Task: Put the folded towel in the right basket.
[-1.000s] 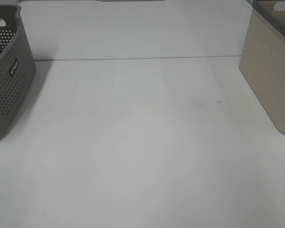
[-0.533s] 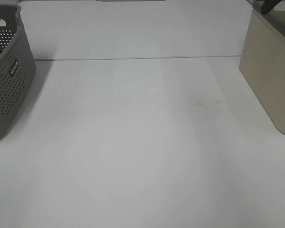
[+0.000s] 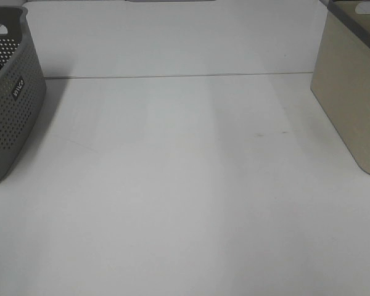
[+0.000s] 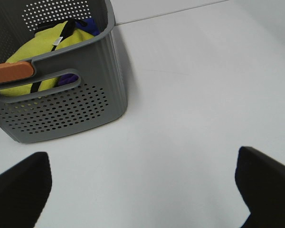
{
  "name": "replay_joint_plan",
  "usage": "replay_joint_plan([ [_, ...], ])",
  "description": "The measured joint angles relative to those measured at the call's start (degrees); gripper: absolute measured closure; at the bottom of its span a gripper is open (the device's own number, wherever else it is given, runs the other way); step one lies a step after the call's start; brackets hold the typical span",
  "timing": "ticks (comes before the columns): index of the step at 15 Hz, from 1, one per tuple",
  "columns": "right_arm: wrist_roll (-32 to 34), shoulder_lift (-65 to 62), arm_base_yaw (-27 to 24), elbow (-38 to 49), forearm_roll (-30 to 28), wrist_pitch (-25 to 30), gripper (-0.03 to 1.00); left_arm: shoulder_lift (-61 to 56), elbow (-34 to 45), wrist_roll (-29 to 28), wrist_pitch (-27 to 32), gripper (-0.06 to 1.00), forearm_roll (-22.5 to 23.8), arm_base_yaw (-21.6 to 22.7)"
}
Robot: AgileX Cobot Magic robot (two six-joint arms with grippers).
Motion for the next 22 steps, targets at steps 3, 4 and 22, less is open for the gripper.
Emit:
replay_joint_plan([
  [3,1.0,-5.1,0.0,3.7,-2.5,-0.1,0.20,0.0,0.0,0.0,0.0,-0.04,0.0,0.0],
  [4,1.3,-8.0,0.0,6.9,-2.7,-0.1,0.20,0.0,0.0,0.0,0.0,-0.04,0.0,0.0],
  [22,3.6,-94.4,0.0,81.1,-8.0,-6.8,0.20,0.0,0.0,0.0,0.0,-0.04,0.0,0.0],
])
